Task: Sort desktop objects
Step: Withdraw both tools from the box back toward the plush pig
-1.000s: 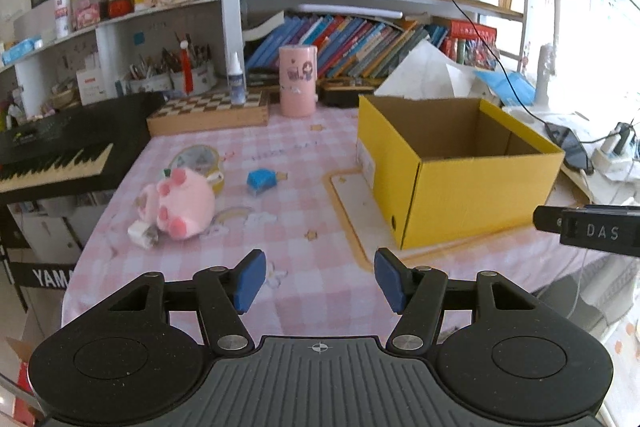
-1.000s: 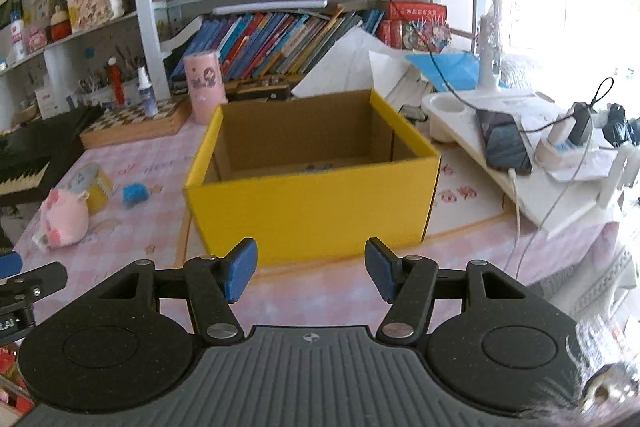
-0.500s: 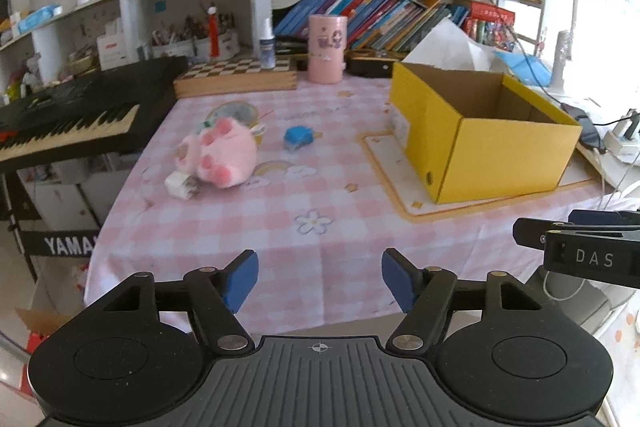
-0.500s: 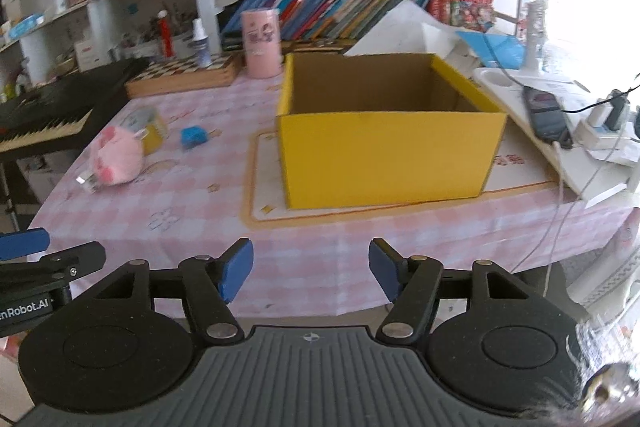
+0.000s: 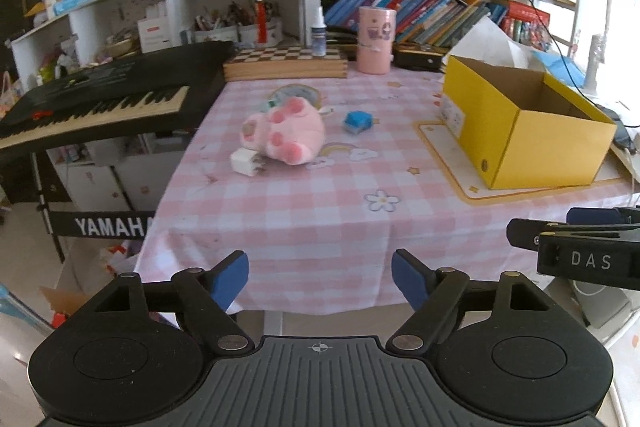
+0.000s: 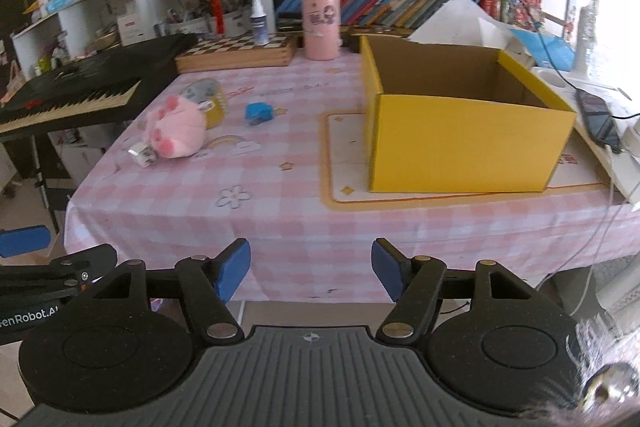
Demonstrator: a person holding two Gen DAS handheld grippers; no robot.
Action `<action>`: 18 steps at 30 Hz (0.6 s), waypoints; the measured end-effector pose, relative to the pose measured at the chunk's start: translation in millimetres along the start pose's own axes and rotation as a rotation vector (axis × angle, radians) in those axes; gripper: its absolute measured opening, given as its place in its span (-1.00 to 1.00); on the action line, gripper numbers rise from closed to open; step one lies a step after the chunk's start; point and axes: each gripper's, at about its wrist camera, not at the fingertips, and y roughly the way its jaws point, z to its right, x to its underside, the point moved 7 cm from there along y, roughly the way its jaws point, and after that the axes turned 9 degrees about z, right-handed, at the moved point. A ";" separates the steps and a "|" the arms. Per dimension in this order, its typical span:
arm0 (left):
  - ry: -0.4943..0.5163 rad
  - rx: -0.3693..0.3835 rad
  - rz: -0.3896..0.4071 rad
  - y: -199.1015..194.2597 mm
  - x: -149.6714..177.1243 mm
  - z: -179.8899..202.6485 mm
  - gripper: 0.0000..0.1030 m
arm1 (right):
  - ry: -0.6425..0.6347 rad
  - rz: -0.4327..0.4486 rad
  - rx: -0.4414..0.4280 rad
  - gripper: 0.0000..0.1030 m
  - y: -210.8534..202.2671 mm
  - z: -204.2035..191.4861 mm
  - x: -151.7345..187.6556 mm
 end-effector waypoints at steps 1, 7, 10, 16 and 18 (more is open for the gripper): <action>-0.004 -0.005 0.000 -0.7 0.3 -4.1 0.57 | -0.004 -0.001 -0.006 0.30 0.8 -3.9 -0.3; -0.021 -0.028 0.008 -3.2 -0.8 -22.4 0.58 | -0.041 -0.010 -0.047 0.33 5.6 -27.5 -2.5; -0.030 -0.034 0.012 -3.7 -1.8 -28.7 0.58 | -0.054 -0.010 -0.061 0.33 7.2 -36.5 -4.3; -0.050 -0.041 0.010 0.3 -2.5 -36.2 0.58 | -0.075 -0.013 -0.077 0.34 12.5 -45.7 -7.4; -0.055 -0.038 0.006 2.3 -1.3 -37.2 0.58 | -0.079 -0.017 -0.079 0.34 14.7 -46.6 -7.6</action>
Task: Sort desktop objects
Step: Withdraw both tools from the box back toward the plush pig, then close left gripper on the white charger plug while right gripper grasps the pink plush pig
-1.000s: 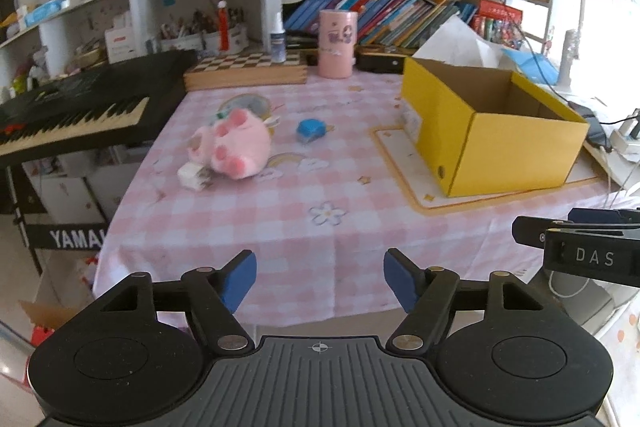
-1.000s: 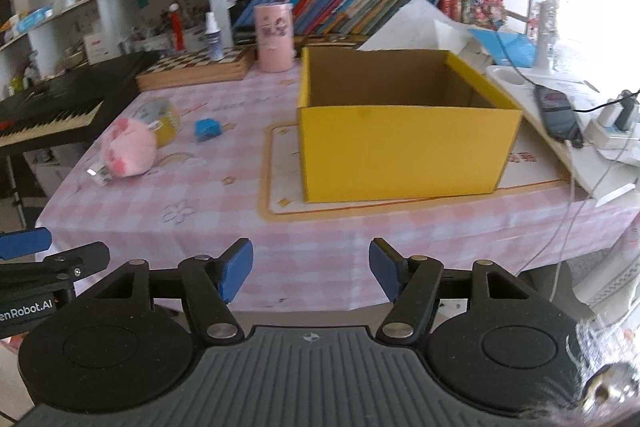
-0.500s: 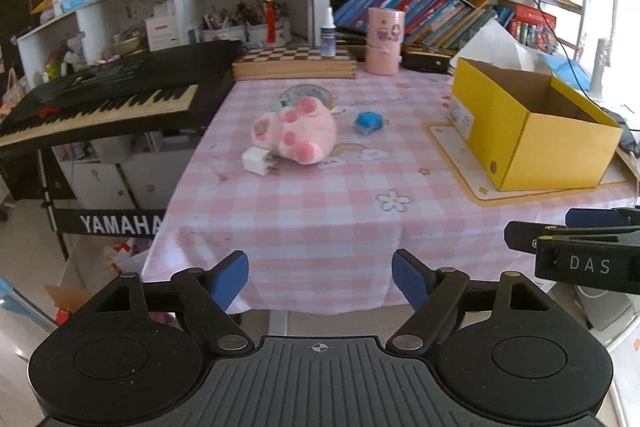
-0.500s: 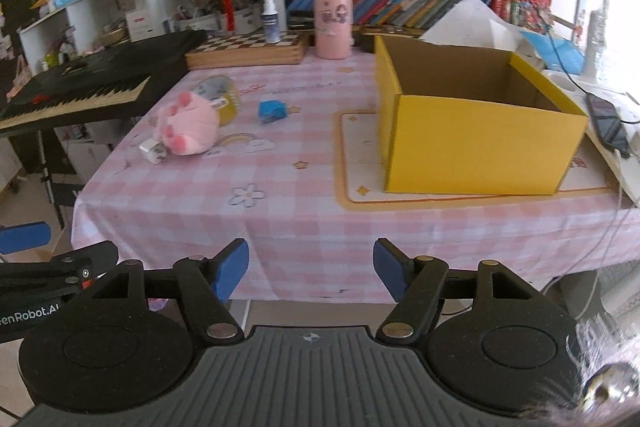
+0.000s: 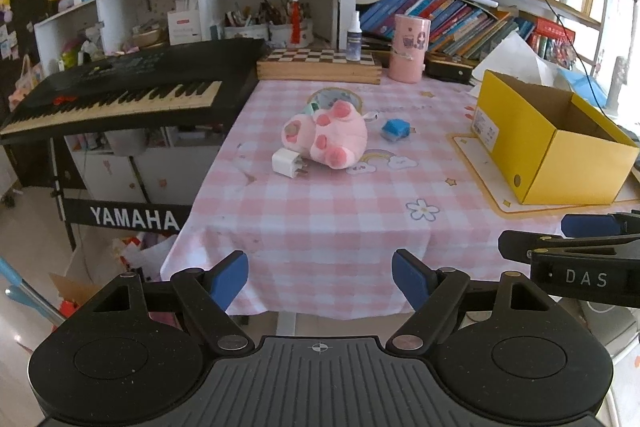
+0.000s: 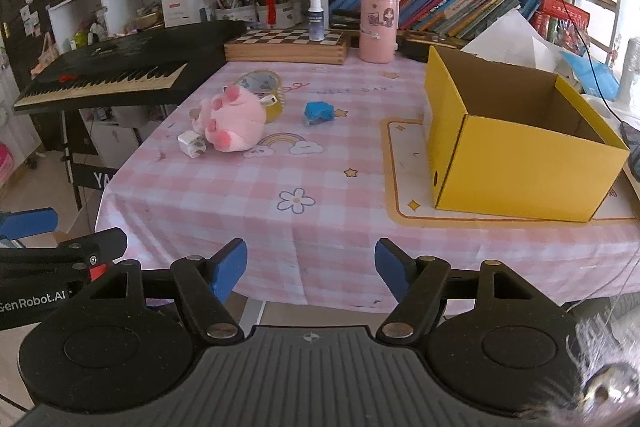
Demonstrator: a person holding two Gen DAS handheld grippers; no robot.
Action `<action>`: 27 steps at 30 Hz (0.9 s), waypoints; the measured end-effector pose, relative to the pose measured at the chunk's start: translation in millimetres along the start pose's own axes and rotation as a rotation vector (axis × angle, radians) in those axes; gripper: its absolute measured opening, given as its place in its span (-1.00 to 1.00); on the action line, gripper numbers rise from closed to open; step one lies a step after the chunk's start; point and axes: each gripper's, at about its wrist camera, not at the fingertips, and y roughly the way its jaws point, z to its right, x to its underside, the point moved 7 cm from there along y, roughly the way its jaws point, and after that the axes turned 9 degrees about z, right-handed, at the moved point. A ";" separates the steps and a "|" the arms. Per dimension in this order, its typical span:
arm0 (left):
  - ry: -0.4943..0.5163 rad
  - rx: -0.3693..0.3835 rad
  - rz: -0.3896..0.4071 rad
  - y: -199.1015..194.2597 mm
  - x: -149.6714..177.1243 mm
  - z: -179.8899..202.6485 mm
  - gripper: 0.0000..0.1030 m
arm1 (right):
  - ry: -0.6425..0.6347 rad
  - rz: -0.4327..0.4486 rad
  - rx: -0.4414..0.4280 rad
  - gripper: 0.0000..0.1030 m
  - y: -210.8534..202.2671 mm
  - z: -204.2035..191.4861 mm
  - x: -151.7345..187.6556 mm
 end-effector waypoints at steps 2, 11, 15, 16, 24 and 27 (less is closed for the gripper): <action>-0.004 0.002 -0.007 2.9 0.9 -0.3 0.58 | -0.004 -0.006 -0.001 0.34 3.1 -0.5 0.1; -0.017 -0.022 -0.020 22.5 -4.3 -6.7 0.58 | -0.017 -0.019 -0.037 0.34 27.9 -4.5 -6.8; -0.033 -0.047 -0.017 36.6 -11.7 -13.2 0.57 | -0.020 -0.025 -0.057 0.35 45.0 -5.6 -16.5; -0.034 -0.051 -0.018 41.4 -13.6 -13.9 0.57 | -0.022 -0.028 -0.062 0.35 50.1 -5.5 -19.1; -0.047 -0.092 -0.003 79.6 -34.1 -24.1 0.56 | -0.019 -0.028 -0.115 0.39 95.8 -6.7 -48.6; -0.041 -0.103 0.023 94.4 -42.9 -27.0 0.54 | -0.018 -0.022 -0.143 0.44 113.1 -8.7 -62.1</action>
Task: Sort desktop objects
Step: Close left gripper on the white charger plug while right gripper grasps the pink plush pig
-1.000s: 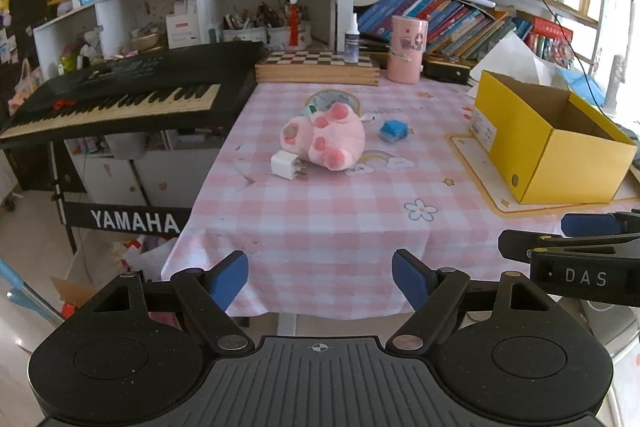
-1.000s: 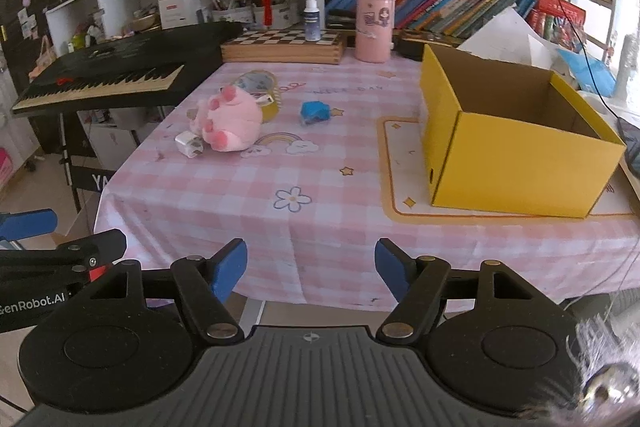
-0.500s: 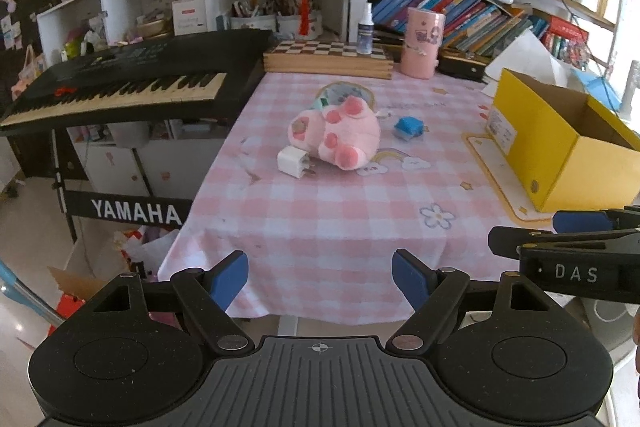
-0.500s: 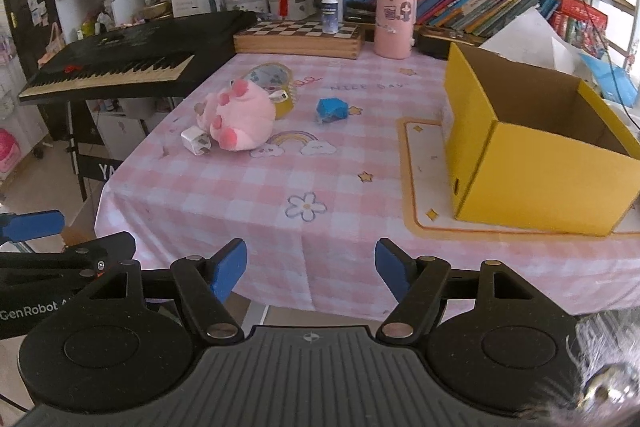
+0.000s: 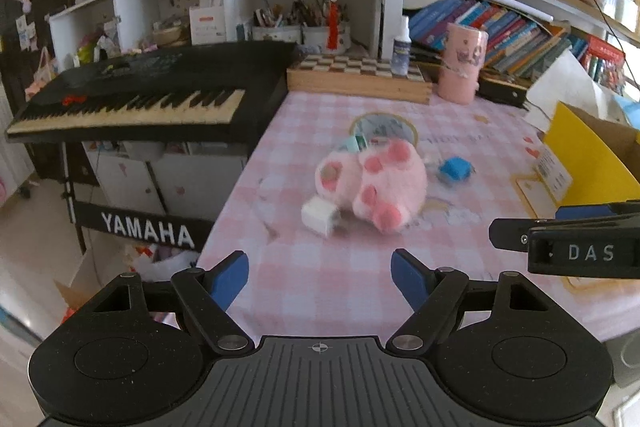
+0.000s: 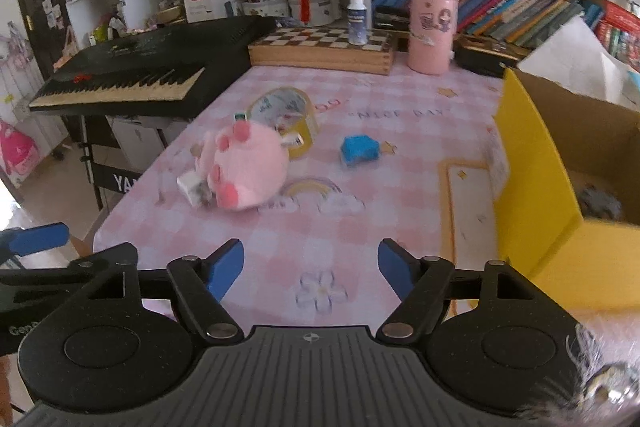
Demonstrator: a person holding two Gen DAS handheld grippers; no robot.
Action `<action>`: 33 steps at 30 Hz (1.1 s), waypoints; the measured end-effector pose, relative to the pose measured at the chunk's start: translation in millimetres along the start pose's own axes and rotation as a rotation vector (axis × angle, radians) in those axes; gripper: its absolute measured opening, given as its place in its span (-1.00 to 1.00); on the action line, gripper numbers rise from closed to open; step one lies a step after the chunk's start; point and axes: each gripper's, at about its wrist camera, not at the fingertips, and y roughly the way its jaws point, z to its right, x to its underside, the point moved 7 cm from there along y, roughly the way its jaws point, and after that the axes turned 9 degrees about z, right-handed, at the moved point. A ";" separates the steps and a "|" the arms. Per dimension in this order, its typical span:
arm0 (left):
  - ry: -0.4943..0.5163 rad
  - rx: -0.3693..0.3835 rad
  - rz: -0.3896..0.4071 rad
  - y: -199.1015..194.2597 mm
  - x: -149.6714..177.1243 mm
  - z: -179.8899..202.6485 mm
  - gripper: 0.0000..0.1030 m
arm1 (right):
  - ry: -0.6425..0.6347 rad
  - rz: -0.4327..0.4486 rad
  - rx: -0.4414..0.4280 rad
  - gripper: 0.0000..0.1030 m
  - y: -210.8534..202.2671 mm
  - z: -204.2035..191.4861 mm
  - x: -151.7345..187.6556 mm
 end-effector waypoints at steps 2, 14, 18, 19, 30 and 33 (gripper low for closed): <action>0.004 -0.005 0.009 12.9 -4.3 -0.6 0.41 | 0.001 0.003 -0.015 0.49 10.2 0.5 -8.3; 0.116 0.042 -0.077 91.3 6.4 8.2 0.12 | -0.010 -0.040 -0.093 0.60 62.3 1.5 -29.6; 0.131 0.059 -0.093 106.8 6.5 11.4 0.07 | -0.011 -0.054 -0.122 0.63 76.5 -0.1 -33.8; 0.138 0.062 -0.097 110.3 6.4 11.8 0.02 | -0.010 -0.062 -0.130 0.63 80.6 0.0 -34.7; 0.138 0.082 -0.122 124.1 7.2 10.7 -0.17 | 0.001 -0.115 -0.196 0.72 116.6 -12.1 -38.2; 0.115 0.062 -0.139 117.5 9.4 4.2 -0.17 | 0.005 -0.139 -0.212 0.72 126.8 -16.7 -35.2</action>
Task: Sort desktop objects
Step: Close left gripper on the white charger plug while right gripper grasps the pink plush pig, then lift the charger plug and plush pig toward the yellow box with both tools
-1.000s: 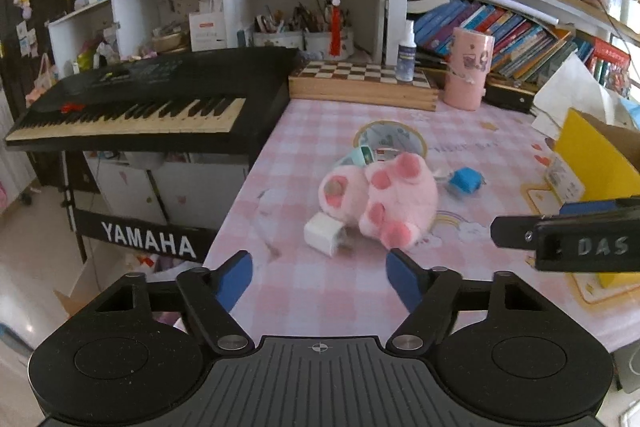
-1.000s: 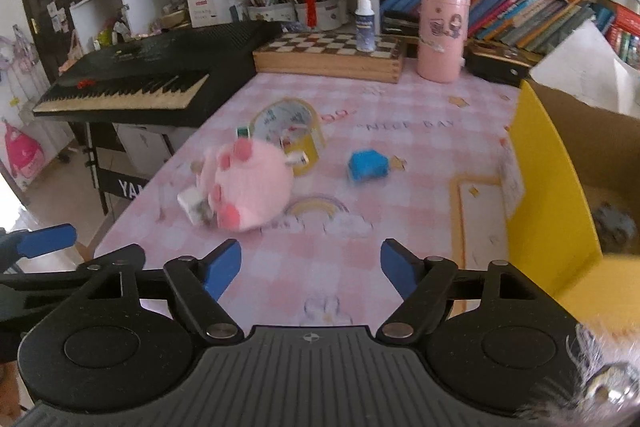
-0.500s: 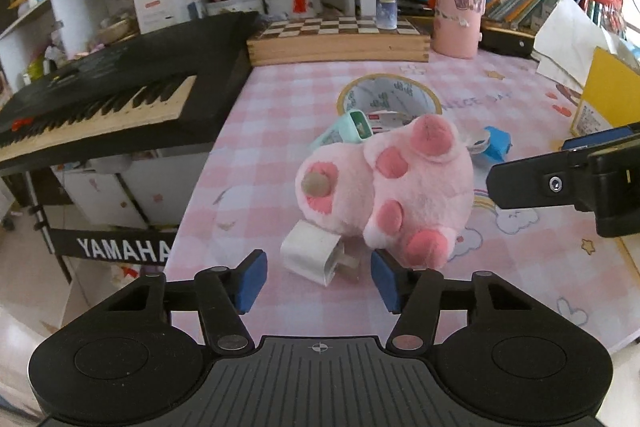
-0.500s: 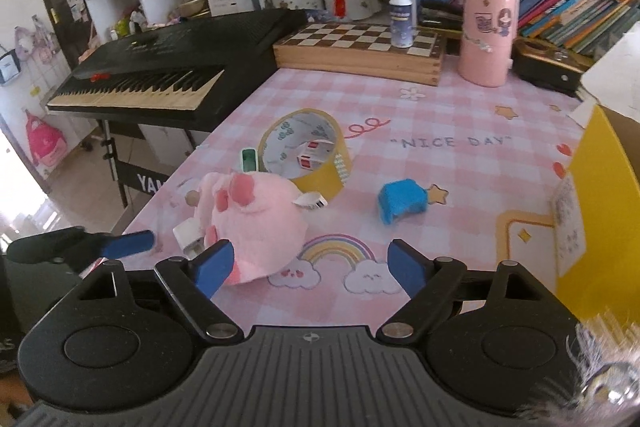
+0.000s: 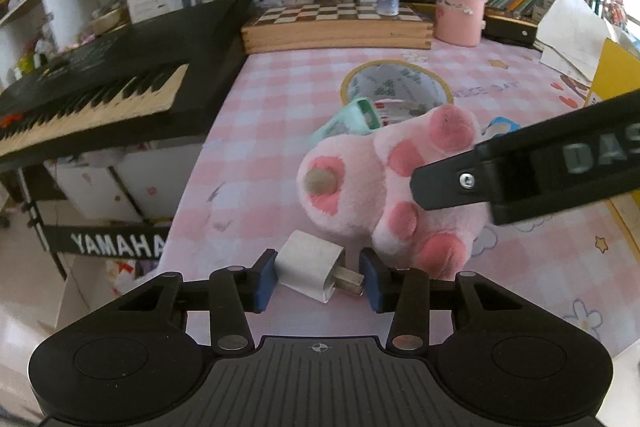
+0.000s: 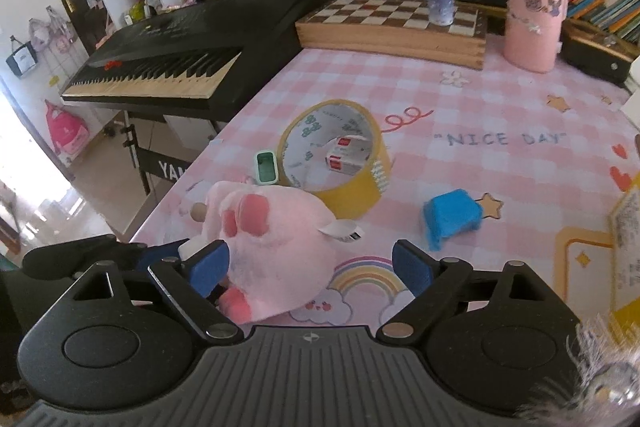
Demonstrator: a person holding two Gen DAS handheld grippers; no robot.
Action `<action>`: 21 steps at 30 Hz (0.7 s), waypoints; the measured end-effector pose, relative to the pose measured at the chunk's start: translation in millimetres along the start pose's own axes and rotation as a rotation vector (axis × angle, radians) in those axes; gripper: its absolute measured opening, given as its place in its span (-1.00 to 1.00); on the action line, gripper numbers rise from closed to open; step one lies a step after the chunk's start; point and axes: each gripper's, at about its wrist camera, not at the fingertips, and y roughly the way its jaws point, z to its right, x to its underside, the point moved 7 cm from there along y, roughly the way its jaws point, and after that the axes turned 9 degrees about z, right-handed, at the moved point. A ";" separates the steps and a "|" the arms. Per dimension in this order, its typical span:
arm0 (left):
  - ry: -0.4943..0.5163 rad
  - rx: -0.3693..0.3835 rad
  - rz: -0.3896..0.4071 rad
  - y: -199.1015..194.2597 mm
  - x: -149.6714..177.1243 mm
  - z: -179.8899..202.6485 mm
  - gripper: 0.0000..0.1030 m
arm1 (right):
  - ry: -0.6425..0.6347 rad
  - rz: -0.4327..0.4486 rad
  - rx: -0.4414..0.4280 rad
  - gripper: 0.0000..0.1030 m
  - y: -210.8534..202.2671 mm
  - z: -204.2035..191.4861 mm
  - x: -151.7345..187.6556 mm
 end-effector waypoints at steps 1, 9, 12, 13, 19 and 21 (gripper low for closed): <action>-0.013 -0.006 -0.007 -3.4 2.0 -3.0 -0.17 | -0.001 -0.006 -0.005 0.72 3.3 -0.5 -0.3; -0.123 -0.055 -0.033 -32.2 14.8 -25.0 -0.17 | -0.028 -0.031 -0.051 0.73 25.7 -14.8 8.2; -0.146 -0.060 -0.025 -41.9 15.2 -28.4 -0.17 | -0.051 -0.026 -0.103 0.31 28.7 -23.6 11.3; -0.153 -0.062 -0.021 -45.0 14.9 -29.5 -0.17 | -0.070 -0.021 -0.110 0.26 27.8 -27.6 11.8; -0.181 -0.041 0.026 -62.9 7.8 -29.8 -0.17 | -0.088 -0.010 -0.112 0.18 -0.8 -32.2 15.9; -0.184 -0.026 0.044 -69.1 6.4 -27.3 -0.17 | -0.069 0.003 -0.092 0.18 -14.4 -27.3 17.6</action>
